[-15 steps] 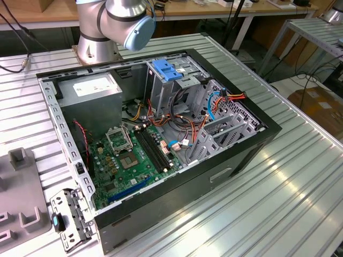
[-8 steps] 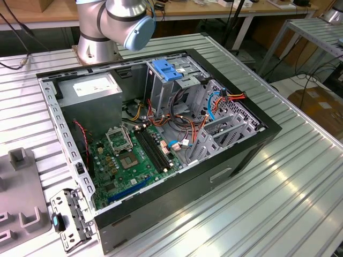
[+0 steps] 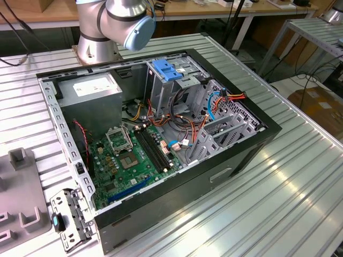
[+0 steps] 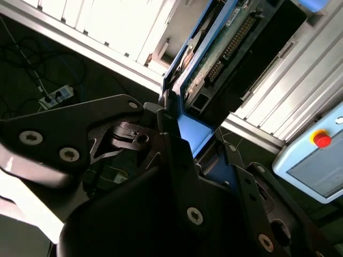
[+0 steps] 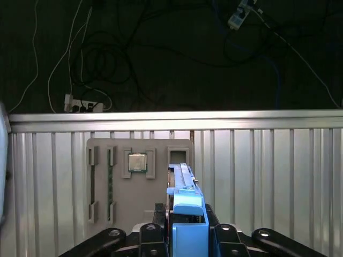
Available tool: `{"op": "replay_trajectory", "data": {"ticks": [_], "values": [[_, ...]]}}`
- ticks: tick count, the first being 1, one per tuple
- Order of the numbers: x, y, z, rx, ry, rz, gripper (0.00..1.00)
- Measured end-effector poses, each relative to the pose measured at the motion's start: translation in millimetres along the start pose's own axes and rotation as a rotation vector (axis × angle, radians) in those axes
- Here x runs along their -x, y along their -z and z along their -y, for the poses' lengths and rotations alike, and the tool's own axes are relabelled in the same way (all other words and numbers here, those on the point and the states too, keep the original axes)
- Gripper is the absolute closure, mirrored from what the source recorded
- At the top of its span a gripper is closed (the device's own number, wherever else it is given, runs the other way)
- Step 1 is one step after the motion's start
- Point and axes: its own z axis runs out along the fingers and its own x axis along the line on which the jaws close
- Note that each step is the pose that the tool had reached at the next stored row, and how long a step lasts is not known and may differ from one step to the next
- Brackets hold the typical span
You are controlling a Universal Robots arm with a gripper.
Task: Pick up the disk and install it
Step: 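Pick up the disk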
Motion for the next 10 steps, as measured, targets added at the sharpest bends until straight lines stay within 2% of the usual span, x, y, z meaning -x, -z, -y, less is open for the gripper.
{"op": "replay_trajectory", "data": {"ticks": [5, 8, 10], "values": [[-0.4, 13.1, 0.0, 0.0, 0.0, 0.0, 0.63], [-0.6, 18.9, 0.1, 0.0, 0.0, 0.0, 0.63], [-0.8, 26.8, 0.1, -0.0001, 0.0, 0.0, 0.63]]}}
